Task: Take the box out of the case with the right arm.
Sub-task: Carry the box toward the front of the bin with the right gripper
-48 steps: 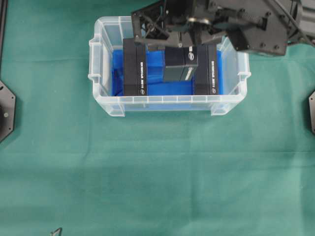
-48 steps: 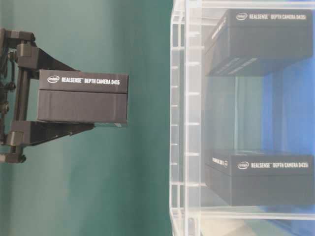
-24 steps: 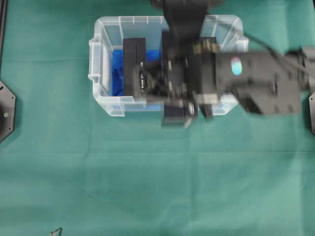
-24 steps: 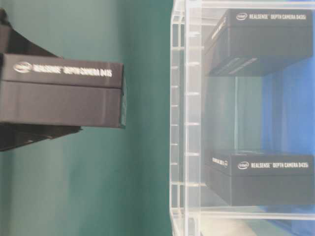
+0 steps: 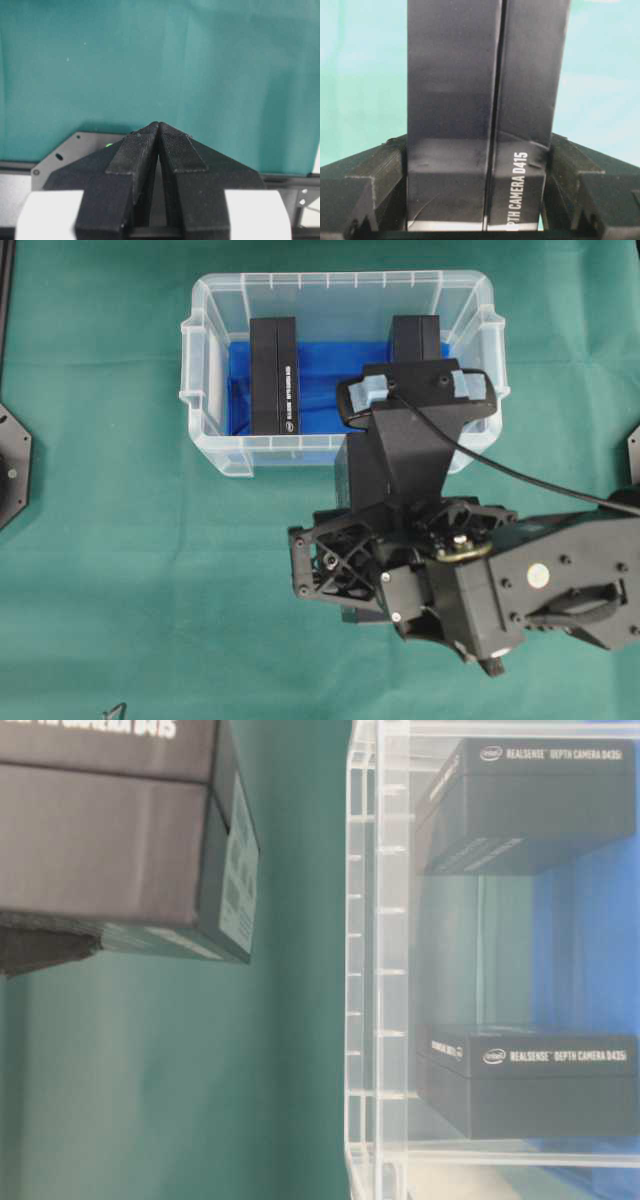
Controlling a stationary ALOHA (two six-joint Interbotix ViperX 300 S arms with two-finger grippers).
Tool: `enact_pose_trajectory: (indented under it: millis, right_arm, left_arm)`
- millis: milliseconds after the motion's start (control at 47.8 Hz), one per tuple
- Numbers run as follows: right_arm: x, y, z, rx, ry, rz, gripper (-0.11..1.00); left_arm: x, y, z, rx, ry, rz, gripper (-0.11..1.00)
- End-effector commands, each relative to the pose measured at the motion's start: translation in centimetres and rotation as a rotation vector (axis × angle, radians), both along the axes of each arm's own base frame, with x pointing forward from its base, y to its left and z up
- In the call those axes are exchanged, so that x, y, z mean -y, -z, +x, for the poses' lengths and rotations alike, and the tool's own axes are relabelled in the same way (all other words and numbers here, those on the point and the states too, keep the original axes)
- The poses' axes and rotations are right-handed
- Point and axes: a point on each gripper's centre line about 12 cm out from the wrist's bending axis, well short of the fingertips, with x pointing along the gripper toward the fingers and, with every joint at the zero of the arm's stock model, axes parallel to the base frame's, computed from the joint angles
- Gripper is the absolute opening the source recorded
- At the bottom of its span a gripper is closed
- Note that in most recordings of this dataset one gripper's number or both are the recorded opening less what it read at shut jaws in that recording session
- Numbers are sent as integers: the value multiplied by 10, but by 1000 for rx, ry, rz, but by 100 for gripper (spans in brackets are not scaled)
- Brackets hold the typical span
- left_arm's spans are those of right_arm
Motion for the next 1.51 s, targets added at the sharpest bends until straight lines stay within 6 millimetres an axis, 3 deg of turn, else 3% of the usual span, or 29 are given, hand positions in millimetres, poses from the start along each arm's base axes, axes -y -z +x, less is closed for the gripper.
enact_pose_trajectory:
  millis: [0,272,649,1487]
  right_arm:
    - [3,-13,-3,36,5,9,67]
    - [0,14,4,-16,10,-4,67]
    - [-7,83,15,-30,46,24,67]
    - [-11,175,11,-15,28,74,67]
  left_arm:
    - [1,-4,1,12,1,-2,0]
    - [1,-4,1,13,2,0,0]
    - [1,-3,1,11,4,1,0]
    - [1,0,1,2,3,0,0]
